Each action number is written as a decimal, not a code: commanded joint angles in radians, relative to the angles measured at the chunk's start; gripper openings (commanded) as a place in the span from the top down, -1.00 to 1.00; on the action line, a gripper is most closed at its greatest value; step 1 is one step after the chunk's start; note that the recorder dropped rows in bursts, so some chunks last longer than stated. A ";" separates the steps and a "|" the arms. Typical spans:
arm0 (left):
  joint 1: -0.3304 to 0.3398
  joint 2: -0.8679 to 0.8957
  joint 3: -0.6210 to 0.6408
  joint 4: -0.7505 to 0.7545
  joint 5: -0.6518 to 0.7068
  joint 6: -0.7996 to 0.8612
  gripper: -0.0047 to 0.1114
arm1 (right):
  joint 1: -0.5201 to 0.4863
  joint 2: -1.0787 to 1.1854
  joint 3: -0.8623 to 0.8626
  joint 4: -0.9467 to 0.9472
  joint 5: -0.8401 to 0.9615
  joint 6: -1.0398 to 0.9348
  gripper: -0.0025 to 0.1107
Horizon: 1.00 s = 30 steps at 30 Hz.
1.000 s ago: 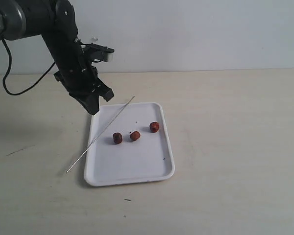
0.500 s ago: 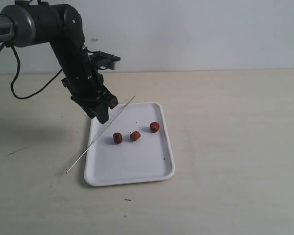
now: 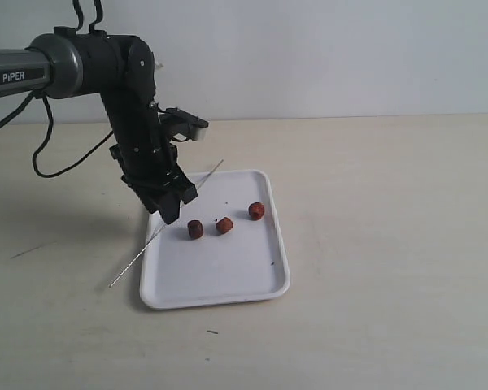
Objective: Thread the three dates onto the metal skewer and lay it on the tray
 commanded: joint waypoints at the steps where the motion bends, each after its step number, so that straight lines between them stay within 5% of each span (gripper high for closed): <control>1: -0.002 -0.007 0.000 -0.007 -0.011 0.003 0.20 | -0.004 -0.004 0.005 -0.007 -0.008 -0.003 0.96; 23: -0.002 0.059 0.009 0.046 -0.047 -0.001 0.22 | -0.004 -0.004 0.005 -0.010 -0.005 -0.003 0.96; 28: -0.002 0.059 0.009 0.050 -0.048 -0.007 0.92 | -0.004 -0.004 0.005 -0.008 -0.005 -0.003 0.96; 30: -0.002 0.054 0.007 0.053 -0.050 -0.012 0.92 | -0.004 -0.004 0.005 -0.008 -0.005 -0.003 0.96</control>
